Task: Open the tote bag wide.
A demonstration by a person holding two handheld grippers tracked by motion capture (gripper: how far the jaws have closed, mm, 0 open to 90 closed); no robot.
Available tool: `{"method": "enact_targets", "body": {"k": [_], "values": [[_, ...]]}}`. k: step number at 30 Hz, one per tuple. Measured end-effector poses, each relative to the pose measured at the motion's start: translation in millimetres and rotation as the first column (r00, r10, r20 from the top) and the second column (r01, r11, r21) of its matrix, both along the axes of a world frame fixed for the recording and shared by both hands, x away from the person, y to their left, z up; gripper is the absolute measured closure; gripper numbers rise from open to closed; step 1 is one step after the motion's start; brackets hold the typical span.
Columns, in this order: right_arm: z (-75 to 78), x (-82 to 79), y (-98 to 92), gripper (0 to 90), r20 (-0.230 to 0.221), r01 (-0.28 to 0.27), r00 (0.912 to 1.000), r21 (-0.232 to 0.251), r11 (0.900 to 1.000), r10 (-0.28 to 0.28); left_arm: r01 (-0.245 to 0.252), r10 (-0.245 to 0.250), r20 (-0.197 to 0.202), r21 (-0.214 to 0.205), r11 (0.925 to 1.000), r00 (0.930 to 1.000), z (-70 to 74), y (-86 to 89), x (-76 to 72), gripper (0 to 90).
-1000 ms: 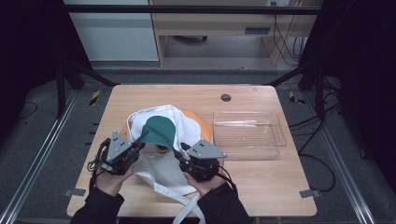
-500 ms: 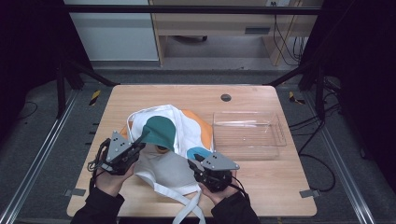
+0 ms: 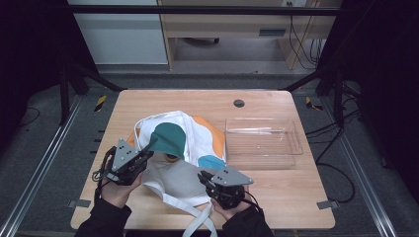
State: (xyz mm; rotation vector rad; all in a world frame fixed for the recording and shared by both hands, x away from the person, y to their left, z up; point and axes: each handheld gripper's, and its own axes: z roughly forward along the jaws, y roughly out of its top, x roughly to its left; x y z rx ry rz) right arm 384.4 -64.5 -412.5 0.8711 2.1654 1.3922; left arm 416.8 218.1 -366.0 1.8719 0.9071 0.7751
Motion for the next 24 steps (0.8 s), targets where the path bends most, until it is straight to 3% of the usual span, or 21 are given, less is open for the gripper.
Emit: {"method": "enact_targets", "body": {"k": [6,12,20,24], "values": [[-16.6,6.0,2.0,90.0,-0.054,-0.018,0.9984,-0.031,0.9993,0.016,0.002,-0.002,-0.003,-0.006,1.0000,1.0000,0.2,1.2,0.4,87.1],[-35.0,11.0,2.5,90.0,-0.100,-0.019,0.9949,-0.069,0.9975,0.012,0.001,-0.001,-0.003,-0.007,1.0000,1.0000,0.5,1.1,0.3,87.1],[-50.9,15.6,3.5,90.0,-0.130,0.038,0.9900,-0.137,0.9898,-0.056,0.000,-0.001,-0.002,-0.010,0.9999,1.0000,1.0,2.2,0.3,87.2],[-60.3,18.7,5.7,90.0,-0.167,0.031,0.9842,-0.161,0.9864,-0.058,0.000,0.000,-0.001,-0.013,0.9999,1.0000,1.6,2.6,0.3,87.2]]}}
